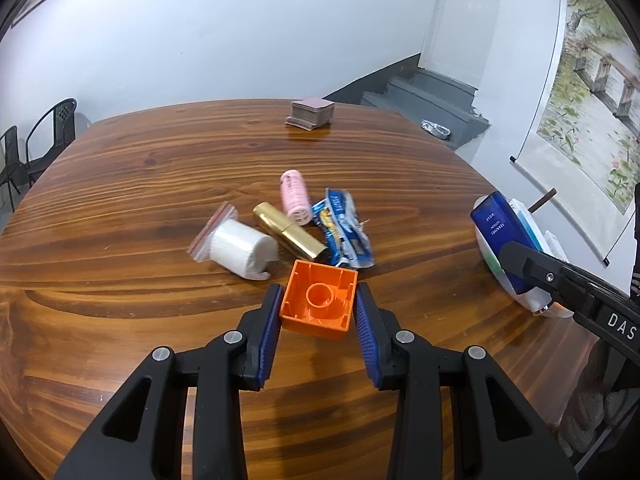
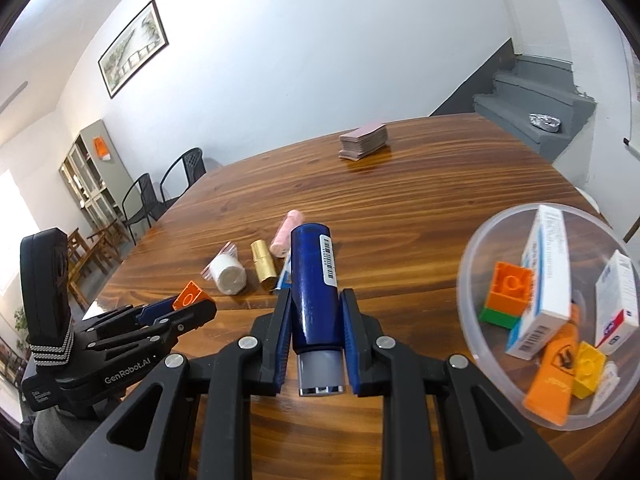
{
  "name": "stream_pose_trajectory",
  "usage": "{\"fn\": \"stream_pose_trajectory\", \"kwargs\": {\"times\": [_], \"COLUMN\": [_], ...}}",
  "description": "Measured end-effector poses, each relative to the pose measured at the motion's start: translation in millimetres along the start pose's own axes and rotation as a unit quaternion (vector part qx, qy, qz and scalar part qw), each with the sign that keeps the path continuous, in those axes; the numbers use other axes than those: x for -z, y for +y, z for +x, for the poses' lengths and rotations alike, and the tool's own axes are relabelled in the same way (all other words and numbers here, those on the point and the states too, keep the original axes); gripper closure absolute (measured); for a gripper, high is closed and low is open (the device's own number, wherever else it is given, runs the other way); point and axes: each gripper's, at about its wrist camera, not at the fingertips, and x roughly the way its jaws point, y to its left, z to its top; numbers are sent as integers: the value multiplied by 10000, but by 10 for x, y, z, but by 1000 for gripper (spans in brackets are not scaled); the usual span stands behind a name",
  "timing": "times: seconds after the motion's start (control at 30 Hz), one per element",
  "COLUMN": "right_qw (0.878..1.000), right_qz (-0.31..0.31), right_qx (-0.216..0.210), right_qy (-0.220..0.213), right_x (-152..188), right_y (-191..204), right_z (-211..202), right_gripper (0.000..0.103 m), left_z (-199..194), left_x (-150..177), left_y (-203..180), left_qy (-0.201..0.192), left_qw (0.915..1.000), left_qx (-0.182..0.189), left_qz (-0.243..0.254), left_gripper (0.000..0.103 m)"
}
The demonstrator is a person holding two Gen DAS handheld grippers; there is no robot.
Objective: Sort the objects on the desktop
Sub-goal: 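Carry the orange brick and blue tube over to the clear bowl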
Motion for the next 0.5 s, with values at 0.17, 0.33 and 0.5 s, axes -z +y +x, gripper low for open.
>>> {"fn": "stream_pose_trajectory", "kwargs": {"times": [0.17, 0.33, 0.5], "right_qw": [9997, 9984, 9931], "right_qz": [163, 274, 498], "right_qx": [96, 326, 822], "right_qy": [-120, -381, -666], "right_x": [5, -22, 31], "right_y": [-163, -354, -709], "right_z": [-123, -300, -554], "right_gripper": [77, 77, 77], "left_z": [3, 19, 92], "left_x": [-24, -32, -51], "left_y": [-122, -319, -581], "left_qy": [-17, -3, 64], "left_qw": [10000, 9997, 9988], "left_qx": [27, 117, 283], "left_qz": [49, 193, 395], "left_gripper": [64, 64, 64]}}
